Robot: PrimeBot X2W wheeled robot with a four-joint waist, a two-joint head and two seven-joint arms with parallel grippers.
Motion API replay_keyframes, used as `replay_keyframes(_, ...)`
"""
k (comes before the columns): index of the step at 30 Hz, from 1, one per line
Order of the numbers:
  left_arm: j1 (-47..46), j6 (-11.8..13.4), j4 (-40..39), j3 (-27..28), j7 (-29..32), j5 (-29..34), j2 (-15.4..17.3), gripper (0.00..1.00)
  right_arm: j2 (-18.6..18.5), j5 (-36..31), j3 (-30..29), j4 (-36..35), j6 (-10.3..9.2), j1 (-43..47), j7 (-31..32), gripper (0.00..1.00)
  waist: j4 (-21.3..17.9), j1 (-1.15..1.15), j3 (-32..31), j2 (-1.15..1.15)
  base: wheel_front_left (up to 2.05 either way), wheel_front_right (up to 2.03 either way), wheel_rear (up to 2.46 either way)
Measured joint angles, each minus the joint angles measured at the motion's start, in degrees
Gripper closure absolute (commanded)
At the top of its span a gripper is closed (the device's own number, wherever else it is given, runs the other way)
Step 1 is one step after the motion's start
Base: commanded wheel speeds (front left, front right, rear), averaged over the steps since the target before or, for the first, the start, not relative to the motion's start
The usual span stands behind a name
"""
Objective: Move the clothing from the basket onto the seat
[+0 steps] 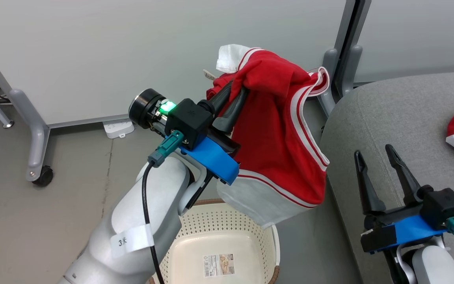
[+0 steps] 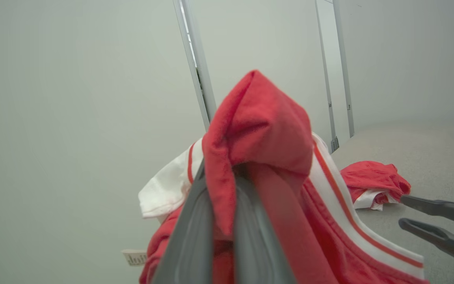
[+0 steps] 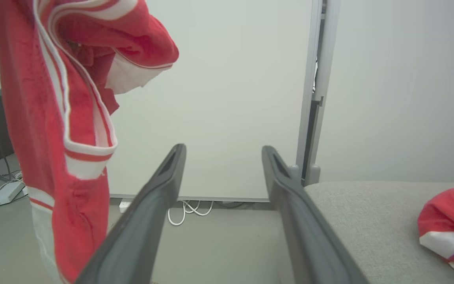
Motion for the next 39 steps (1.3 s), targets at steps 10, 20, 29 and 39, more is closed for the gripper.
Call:
replay_keyframes(10,0.11,0.00,0.19,-0.79,0.00,0.00,-0.04,1.00,-4.00,1.20,10.28,-2.56,0.00,-3.00,0.00,0.00,0.20,0.01,0.11,0.00,0.00,0.00,0.00)
replay_keyframes(20,-0.66,-0.01,-0.02,-1.60,0.00,0.15,-0.52,1.00,-5.49,2.45,19.63,1.81,0.00,-12.02,0.00,0.00,0.97,0.02,2.09,0.00,0.00,0.00,0.00)
replay_keyframes(29,-1.53,-0.02,-0.11,-3.53,0.00,0.15,-1.30,1.00,-3.61,3.02,24.97,10.40,0.00,-21.09,0.00,0.00,2.16,0.02,3.70,0.00,0.00,0.00,0.00)
replay_keyframes(39,-2.11,-0.02,0.03,-4.60,0.00,-0.04,-1.72,1.00,-1.41,4.11,26.87,14.51,0.00,-24.92,0.00,1.00,2.62,0.02,4.40,0.00,0.00,0.00,0.00)
